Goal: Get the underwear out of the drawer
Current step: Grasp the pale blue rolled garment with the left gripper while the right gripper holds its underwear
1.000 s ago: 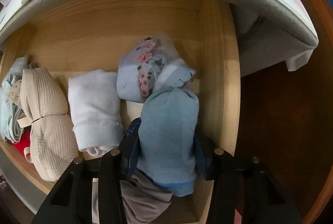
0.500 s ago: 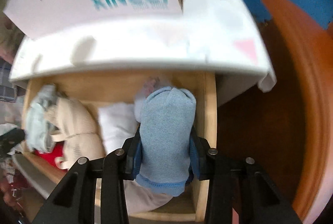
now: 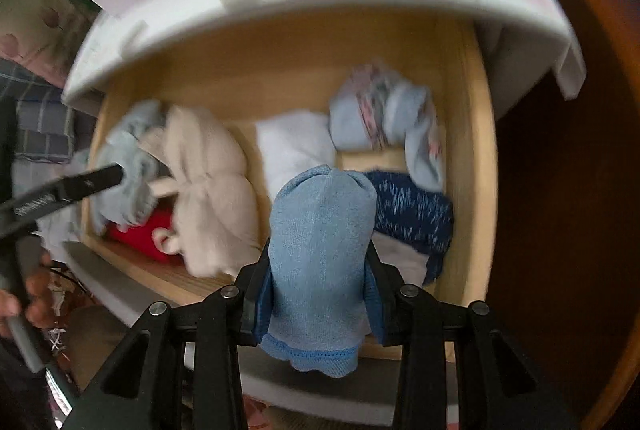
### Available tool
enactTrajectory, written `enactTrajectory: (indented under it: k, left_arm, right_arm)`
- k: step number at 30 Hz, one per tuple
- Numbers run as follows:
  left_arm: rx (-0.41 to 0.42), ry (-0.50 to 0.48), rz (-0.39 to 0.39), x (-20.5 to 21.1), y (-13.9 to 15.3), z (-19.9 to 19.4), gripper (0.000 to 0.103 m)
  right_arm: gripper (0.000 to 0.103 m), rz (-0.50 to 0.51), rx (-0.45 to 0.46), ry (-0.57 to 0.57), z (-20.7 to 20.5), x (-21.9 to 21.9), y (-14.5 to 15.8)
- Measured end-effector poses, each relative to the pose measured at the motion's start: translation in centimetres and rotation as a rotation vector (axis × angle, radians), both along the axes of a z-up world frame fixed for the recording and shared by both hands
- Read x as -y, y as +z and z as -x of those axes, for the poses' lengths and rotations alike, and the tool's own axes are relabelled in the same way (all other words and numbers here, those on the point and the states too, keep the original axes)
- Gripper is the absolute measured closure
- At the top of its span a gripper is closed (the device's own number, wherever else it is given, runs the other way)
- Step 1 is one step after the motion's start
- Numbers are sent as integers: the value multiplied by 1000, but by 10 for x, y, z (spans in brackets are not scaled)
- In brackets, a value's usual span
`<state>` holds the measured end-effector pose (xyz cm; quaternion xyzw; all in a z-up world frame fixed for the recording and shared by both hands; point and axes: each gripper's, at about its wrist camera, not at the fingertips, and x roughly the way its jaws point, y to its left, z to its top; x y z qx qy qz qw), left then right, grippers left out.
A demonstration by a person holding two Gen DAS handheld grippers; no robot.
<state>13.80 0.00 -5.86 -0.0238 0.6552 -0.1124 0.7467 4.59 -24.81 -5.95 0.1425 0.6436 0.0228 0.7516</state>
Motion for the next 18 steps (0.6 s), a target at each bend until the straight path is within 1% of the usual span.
enactTrajectory:
  k: [2, 6, 10, 11, 13, 14, 18]
  left_arm:
    - [-14, 4, 0, 2, -5, -1, 24]
    - [-44, 15, -21, 6, -18, 0, 24]
    - [-46, -4, -65, 15, -27, 1, 24]
    - [-47, -7, -70, 19, -29, 1, 24]
    - [-43, 0, -77, 19, -30, 1, 37]
    - [-48, 4, -71, 19, -30, 1, 41]
    - [-43, 9, -54, 16, -25, 1, 54]
  right_arm:
    - [68, 28, 1, 7, 0, 0, -2]
    - [66, 31, -5, 5, -5, 0, -8]
    - [64, 16, -3, -5, -6, -5, -17]
    - [63, 9, -8, -4, -8, 4, -13]
    - [62, -1, -21, -1, -9, 8, -16]
    - [62, -3, -21, 0, -10, 7, -17]
    - [60, 3, -28, 9, -10, 6, -19]
